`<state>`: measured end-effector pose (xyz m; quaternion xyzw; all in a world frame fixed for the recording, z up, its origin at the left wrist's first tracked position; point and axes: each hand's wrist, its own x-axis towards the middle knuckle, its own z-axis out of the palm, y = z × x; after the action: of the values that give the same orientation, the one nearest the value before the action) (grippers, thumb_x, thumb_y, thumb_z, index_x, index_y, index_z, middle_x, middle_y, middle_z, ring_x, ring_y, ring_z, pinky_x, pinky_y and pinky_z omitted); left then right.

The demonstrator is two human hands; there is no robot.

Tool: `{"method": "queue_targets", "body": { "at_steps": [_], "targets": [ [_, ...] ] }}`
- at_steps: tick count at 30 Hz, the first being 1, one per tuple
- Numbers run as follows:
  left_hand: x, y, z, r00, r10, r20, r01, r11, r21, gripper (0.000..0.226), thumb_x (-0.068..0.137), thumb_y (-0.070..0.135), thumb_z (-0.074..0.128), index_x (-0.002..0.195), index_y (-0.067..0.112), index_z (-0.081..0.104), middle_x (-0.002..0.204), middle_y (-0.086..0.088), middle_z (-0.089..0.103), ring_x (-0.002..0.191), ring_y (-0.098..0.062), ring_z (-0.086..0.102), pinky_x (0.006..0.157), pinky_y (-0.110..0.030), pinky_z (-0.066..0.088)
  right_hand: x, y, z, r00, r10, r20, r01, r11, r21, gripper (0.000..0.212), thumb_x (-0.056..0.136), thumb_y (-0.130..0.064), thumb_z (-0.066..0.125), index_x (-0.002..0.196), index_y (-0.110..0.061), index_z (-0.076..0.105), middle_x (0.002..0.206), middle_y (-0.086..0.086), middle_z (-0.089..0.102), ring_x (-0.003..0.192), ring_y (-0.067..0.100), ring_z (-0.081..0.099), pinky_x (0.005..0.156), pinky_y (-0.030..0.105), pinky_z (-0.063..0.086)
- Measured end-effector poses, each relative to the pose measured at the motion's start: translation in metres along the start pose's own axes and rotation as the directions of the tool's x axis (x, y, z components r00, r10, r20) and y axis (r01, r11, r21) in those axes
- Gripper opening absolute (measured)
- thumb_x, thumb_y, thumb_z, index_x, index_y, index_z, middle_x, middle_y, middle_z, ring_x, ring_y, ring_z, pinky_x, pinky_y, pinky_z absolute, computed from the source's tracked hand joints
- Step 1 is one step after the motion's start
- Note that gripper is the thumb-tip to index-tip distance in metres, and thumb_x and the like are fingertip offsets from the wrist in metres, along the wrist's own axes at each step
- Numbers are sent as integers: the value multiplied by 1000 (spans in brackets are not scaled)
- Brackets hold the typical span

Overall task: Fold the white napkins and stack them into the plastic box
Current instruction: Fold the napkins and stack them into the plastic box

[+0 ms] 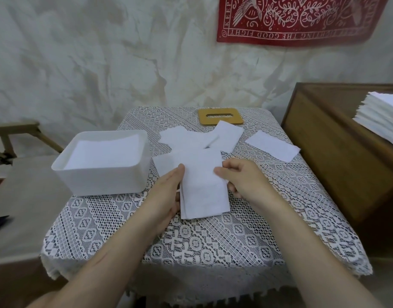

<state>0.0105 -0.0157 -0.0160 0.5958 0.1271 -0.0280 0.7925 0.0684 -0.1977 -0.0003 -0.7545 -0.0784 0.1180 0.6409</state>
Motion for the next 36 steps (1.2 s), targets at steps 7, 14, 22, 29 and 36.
{"method": "queue_targets", "body": {
  "at_steps": [7, 14, 22, 29, 36],
  "targets": [
    [-1, -1, -4, 996, 60, 66, -62, 998, 29, 29, 103, 20, 58, 130, 11, 66, 120, -7, 77, 112, -26, 73, 90, -41, 59, 0, 2, 9, 1000, 8, 12, -8, 1000, -27, 16, 99, -15, 65, 83, -15, 67, 49, -3, 53, 42, 10, 42, 37, 20, 33],
    [0, -3, -6, 994, 85, 61, -87, 996, 32, 29, 102, 11, 59, 130, 11, 66, 118, -9, 77, 106, -28, 75, 83, -39, 63, 2, 2, 9, 999, -1, -33, 0, 1000, -27, 7, 97, -19, 67, 99, -14, 63, 60, 1, 59, 41, 12, 45, 39, 23, 37],
    [1, 3, -7, 995, 80, 52, -82, 996, 36, 26, 102, 11, 58, 126, 13, 68, 115, -11, 78, 100, -27, 76, 70, -34, 63, 4, 8, 6, 992, 108, 69, -104, 993, -51, 23, 92, -29, 75, 108, -14, 71, 63, 4, 57, 47, 12, 44, 40, 20, 34],
    [9, 2, -12, 989, 139, -52, -123, 963, 239, 20, 99, 12, 65, 117, 20, 70, 103, -3, 81, 92, -23, 78, 79, -41, 63, 15, 9, 7, 999, 30, -12, -31, 985, -172, 6, 88, -19, 74, 85, -18, 69, 56, -7, 63, 43, 9, 49, 46, 24, 40],
    [25, 2, -19, 991, 126, -53, -107, 957, 269, 19, 102, 12, 61, 115, 23, 70, 102, 2, 81, 90, -19, 78, 77, -38, 61, 44, 11, -8, 970, -160, -181, 12, 781, -624, 10, 95, -29, 66, 98, -28, 75, 97, -14, 73, 91, 14, 66, 75, 31, 53]
  ]
}}
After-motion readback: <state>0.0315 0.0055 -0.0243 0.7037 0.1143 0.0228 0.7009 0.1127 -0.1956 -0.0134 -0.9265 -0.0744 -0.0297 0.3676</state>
